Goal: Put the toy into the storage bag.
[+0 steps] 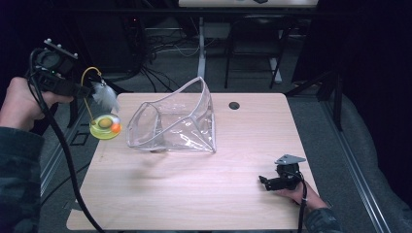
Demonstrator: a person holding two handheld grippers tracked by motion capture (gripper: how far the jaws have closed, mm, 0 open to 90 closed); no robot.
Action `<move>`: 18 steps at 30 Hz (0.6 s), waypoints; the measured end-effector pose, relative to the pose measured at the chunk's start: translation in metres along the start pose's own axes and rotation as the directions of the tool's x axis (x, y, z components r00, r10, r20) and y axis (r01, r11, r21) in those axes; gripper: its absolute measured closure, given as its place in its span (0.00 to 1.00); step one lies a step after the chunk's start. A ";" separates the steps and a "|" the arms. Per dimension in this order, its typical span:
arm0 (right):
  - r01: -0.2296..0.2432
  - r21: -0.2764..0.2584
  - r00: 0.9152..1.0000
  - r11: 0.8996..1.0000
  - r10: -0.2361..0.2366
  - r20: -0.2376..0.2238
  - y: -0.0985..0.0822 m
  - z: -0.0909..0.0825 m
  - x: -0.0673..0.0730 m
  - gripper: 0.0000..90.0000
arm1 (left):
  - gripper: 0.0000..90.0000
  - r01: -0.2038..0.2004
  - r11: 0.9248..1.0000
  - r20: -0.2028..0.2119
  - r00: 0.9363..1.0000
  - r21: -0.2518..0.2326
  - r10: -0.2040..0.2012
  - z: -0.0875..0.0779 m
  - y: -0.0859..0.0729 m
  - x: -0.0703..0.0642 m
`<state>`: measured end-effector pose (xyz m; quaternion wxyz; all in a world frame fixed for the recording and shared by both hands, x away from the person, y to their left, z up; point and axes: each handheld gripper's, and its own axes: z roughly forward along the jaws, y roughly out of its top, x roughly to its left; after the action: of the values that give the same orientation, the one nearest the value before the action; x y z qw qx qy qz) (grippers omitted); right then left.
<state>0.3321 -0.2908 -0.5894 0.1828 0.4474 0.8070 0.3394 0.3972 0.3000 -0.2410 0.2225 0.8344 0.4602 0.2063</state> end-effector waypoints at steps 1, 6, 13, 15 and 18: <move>0.001 0.001 1.000 1.000 -0.001 -0.003 0.000 0.000 0.000 0.00 | 0.98 -0.007 1.000 -0.001 1.000 0.002 0.007 -0.001 0.002 -0.001; 0.002 0.001 1.000 1.000 -0.002 -0.002 0.000 0.000 0.000 0.00 | 0.98 -0.018 1.000 0.012 1.000 -0.010 0.018 -0.002 0.011 -0.004; 0.003 0.003 1.000 1.000 -0.003 0.000 0.000 0.000 0.000 0.00 | 0.98 -0.043 0.999 0.026 0.999 -0.021 0.044 -0.002 0.024 -0.010; 0.001 0.000 1.000 1.000 -0.001 -0.004 0.000 0.000 0.000 0.00 | 0.98 -0.052 0.998 0.028 0.998 -0.022 0.053 -0.001 0.028 -0.012; 0.006 0.007 1.000 1.000 -0.006 0.000 0.000 0.000 0.000 0.00 | 0.98 -0.061 0.998 0.034 0.998 -0.025 0.062 0.000 0.034 -0.014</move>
<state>0.3323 -0.2912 -0.5892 0.1825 0.4458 0.8094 0.3360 0.4133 0.2719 -0.2234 0.2342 0.8488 0.4279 0.2039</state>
